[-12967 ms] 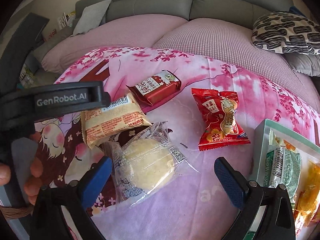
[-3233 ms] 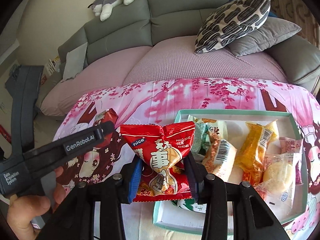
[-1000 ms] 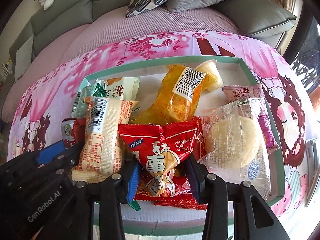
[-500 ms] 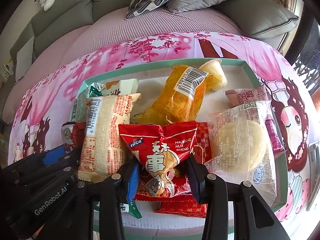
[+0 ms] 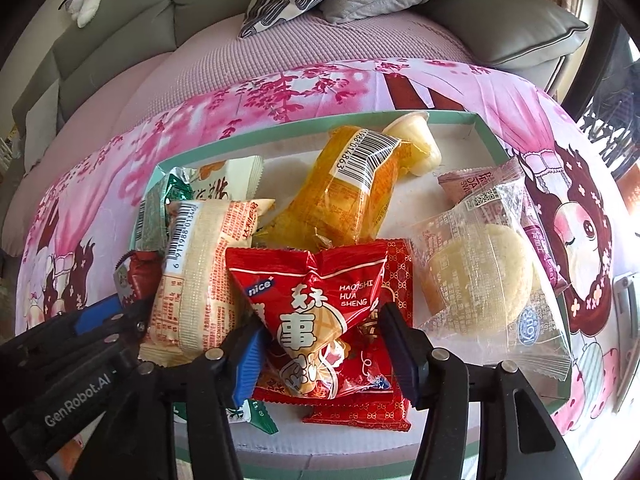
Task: Organize snacks
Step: 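Lower the milk biscuit box with the left tool while the right tool lowers the red packet into the tray, then open both tools releasing the milk biscuit box and red packet in the tray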
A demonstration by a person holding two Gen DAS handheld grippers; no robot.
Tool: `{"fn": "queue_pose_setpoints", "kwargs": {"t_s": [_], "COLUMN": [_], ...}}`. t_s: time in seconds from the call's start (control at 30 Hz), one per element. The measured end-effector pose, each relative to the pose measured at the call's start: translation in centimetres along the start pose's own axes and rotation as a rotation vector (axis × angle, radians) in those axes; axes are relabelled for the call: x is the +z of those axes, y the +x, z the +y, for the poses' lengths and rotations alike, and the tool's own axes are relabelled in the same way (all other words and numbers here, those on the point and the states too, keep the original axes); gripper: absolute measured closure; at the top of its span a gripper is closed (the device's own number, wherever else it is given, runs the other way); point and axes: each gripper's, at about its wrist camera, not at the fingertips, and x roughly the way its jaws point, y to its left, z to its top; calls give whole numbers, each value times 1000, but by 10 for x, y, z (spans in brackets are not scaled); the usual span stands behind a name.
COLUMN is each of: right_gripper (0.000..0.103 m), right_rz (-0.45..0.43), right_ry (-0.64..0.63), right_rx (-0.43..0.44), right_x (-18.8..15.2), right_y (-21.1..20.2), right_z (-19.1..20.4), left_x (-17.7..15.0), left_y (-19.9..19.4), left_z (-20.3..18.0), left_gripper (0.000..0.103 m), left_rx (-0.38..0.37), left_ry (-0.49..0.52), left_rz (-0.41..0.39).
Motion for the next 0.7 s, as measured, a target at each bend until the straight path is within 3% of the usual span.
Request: {"fn": "queue_pose_setpoints", "kwargs": {"t_s": [0.23, 0.37, 0.7], "right_gripper": [41, 41, 41], "right_rz": [-72, -120, -127], "right_ry": [1, 10, 8], "right_rx": [-9, 0, 0], "right_x": [1, 2, 3], "right_y": [-28, -44, -47], "right_z": [0, -1, 0], "left_x": [0, 3, 6], "left_y": [-17, -37, -56], "left_z": [4, 11, 28], "left_gripper": [53, 53, 52], "left_rx": [-28, -29, 8], "left_ry": [-15, -30, -64], "left_rz": [-15, -66, -117]}}
